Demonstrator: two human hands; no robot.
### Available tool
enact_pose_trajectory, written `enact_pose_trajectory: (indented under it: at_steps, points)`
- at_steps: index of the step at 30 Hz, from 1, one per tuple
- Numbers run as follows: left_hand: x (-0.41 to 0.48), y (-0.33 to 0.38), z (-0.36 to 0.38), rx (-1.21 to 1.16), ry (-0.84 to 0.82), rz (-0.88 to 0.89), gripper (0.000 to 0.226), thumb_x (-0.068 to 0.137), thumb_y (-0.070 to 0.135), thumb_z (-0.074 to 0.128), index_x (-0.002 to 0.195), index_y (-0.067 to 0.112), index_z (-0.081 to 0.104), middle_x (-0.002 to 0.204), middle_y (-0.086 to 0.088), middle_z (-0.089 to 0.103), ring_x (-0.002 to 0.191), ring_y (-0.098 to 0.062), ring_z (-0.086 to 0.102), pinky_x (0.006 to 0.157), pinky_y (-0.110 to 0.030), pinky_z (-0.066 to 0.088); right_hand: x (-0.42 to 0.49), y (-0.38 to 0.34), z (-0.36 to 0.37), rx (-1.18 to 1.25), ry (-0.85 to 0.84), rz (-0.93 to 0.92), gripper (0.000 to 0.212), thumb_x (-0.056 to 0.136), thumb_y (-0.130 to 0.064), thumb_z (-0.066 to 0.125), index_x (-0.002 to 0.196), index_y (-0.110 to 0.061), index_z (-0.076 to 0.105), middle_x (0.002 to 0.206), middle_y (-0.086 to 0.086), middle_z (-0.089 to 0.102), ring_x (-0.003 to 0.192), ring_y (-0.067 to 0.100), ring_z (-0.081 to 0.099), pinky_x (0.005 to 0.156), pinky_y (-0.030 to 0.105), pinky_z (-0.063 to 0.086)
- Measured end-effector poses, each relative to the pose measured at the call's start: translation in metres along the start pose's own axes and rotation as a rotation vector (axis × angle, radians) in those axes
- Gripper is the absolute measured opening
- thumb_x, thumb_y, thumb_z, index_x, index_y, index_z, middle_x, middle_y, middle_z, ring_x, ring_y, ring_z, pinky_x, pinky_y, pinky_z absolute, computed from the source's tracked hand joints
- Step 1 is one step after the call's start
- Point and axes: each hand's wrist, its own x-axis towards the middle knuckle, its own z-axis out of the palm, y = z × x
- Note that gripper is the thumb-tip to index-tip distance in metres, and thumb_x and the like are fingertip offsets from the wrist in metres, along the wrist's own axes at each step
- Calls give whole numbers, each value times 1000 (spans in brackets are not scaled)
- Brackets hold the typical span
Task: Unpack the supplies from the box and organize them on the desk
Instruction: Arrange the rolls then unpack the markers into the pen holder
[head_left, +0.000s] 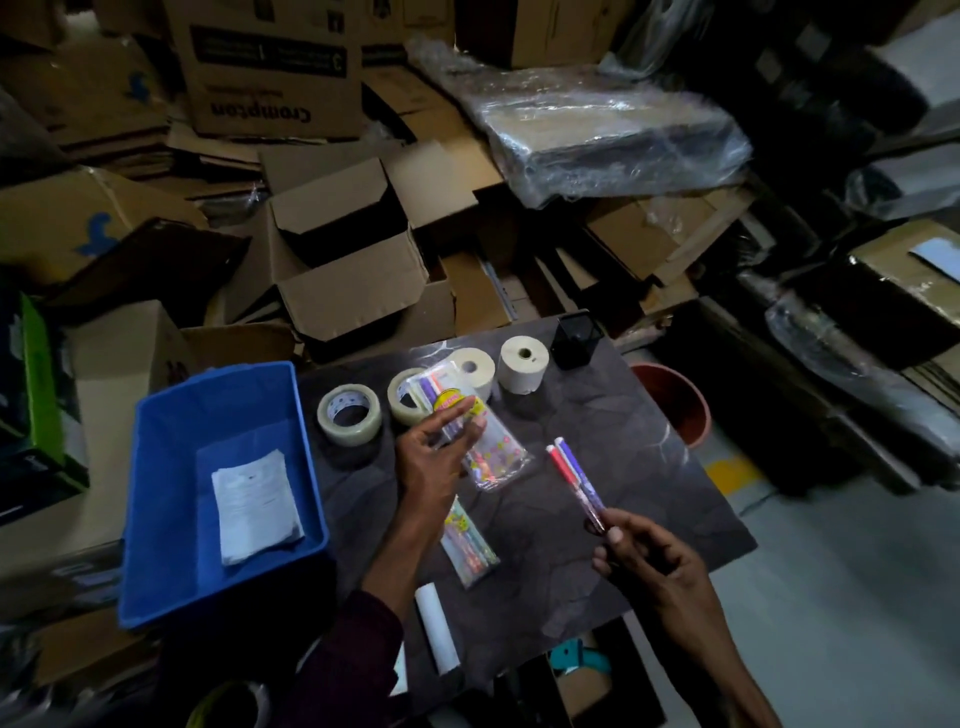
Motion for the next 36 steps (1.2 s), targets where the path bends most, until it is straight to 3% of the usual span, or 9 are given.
enact_pose_trajectory:
  at_steps: [3, 7, 11, 15, 18, 20, 27, 29, 36]
  points:
    - [-2, -7, 3, -25, 1, -28, 28, 79, -4, 74, 104, 7, 72, 92, 14, 76, 90, -2, 68, 80, -19, 56, 8, -7, -2, 113, 56, 23, 60, 39, -41, 99, 88, -14, 80, 97, 12, 76, 70, 13, 70, 66, 22, 59]
    - [-9, -20, 22, -29, -48, -68, 26, 77, -5, 75, 99, 8, 75, 98, 3, 76, 91, -8, 69, 74, -18, 55, 30, -15, -3, 228, 54, 14, 32, 58, -31, 86, 86, -18, 78, 98, 6, 73, 67, 8, 68, 64, 18, 57]
    - [1, -22, 48, 52, -91, -44, 27, 74, -5, 78, 95, 12, 77, 100, 3, 76, 94, -4, 69, 80, -19, 54, 65, -23, -4, 223, 30, -16, 68, 35, -51, 99, 92, -20, 79, 92, 0, 74, 67, 8, 67, 64, 18, 57]
    - [20, -22, 70, 148, -137, 2, 29, 75, -1, 79, 100, 13, 77, 109, -1, 73, 99, -2, 68, 79, -14, 51, 110, -33, -15, 129, 50, -74, 59, 54, -57, 91, 101, -24, 78, 105, -2, 74, 76, 8, 67, 71, 22, 57]
    - [41, -27, 88, 194, -162, 7, 32, 76, 0, 80, 97, 23, 78, 111, 1, 73, 102, -5, 68, 77, -16, 53, 151, -41, -31, -46, 63, -115, 20, 90, -30, 66, 107, -30, 76, 114, -4, 74, 85, 5, 64, 76, 26, 53]
    - [58, -36, 101, 202, -148, -4, 34, 74, 0, 80, 92, 29, 79, 109, 3, 74, 104, -9, 69, 80, -22, 55, 185, -46, -42, -138, 70, -145, 24, 96, -15, 59, 109, -27, 76, 113, -7, 75, 82, 2, 64, 70, 18, 51]
    - [116, -65, 140, 173, -73, -72, 36, 73, -5, 79, 86, 28, 80, 104, 1, 75, 101, -15, 70, 82, -29, 58, 324, -62, -48, -284, 28, -241, 25, 90, 2, 67, 108, -15, 74, 96, -10, 77, 86, -3, 69, 72, 11, 52]
    - [129, -74, 143, 161, -47, -109, 34, 72, -2, 80, 89, 27, 81, 104, -1, 76, 105, -21, 69, 89, -40, 58, 367, -57, -47, -343, 12, -284, 27, 89, 1, 69, 107, -18, 74, 101, -5, 76, 88, -6, 69, 75, 11, 52]
    - [154, -101, 132, 274, 13, -130, 33, 62, 16, 84, 92, 29, 80, 104, 15, 74, 107, -6, 67, 97, -42, 54, 480, -16, -47, -558, 57, -390, 36, 88, 0, 70, 108, -31, 73, 109, -4, 74, 99, 0, 68, 84, 13, 54]
